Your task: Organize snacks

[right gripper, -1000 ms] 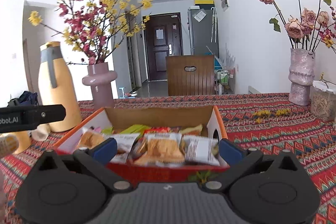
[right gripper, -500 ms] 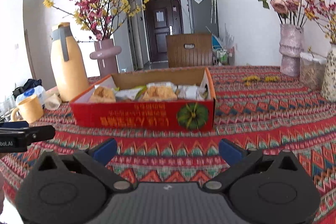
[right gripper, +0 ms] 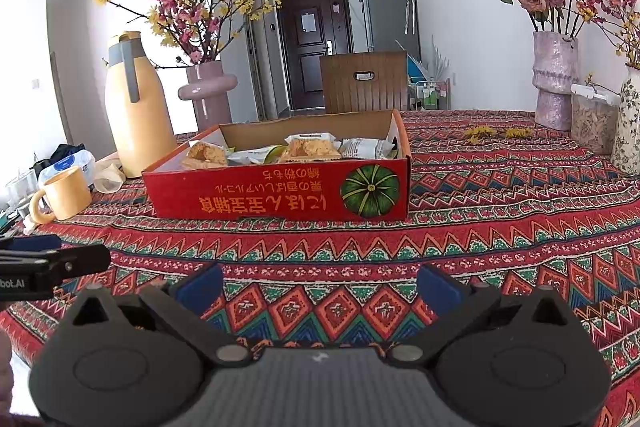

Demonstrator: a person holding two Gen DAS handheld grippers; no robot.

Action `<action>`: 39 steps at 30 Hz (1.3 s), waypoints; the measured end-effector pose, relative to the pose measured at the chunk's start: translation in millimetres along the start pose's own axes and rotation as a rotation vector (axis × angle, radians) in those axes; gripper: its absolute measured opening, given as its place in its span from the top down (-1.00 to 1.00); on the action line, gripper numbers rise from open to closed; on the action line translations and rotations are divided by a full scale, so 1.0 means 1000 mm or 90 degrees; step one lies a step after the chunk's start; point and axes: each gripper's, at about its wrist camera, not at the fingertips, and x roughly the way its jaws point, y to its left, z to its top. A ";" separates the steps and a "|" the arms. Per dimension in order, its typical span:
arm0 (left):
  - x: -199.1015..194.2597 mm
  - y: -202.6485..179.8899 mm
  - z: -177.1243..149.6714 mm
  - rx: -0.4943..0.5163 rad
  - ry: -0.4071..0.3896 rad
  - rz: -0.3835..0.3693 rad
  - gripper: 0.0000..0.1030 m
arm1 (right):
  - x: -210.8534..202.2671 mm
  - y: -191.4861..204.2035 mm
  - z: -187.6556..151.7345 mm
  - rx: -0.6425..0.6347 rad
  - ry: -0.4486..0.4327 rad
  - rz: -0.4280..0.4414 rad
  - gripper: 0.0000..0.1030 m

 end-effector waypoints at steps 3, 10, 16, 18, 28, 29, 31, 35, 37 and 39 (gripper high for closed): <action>0.000 0.000 0.000 0.000 0.000 0.000 -1.00 | 0.000 0.000 0.000 0.000 0.001 0.000 -1.00; 0.000 0.000 0.000 -0.001 0.001 -0.001 -1.00 | 0.001 0.000 -0.001 0.000 0.002 0.000 -1.00; 0.000 0.000 0.000 -0.001 0.002 -0.001 -1.00 | 0.002 0.000 -0.002 0.000 0.004 0.000 -1.00; 0.000 0.000 0.000 -0.001 0.002 -0.001 -1.00 | 0.001 0.000 -0.002 0.000 0.004 0.000 -1.00; 0.001 -0.001 -0.002 -0.002 0.004 -0.002 -1.00 | 0.003 0.000 -0.004 0.000 0.006 -0.001 -1.00; 0.001 -0.001 -0.002 -0.002 0.004 -0.002 -1.00 | 0.003 -0.001 -0.004 0.000 0.006 -0.001 -1.00; 0.001 -0.001 -0.002 -0.001 0.004 -0.002 -1.00 | 0.003 -0.001 -0.004 0.000 0.005 -0.001 -1.00; 0.001 -0.001 -0.002 -0.002 0.005 -0.002 -1.00 | 0.003 -0.001 -0.004 0.000 0.005 -0.001 -1.00; 0.001 -0.001 -0.002 -0.001 0.004 -0.003 -1.00 | 0.003 0.000 -0.004 0.000 0.006 -0.001 -1.00; 0.001 -0.001 -0.002 -0.001 0.003 -0.003 -1.00 | 0.003 0.000 -0.004 0.000 0.006 -0.001 -1.00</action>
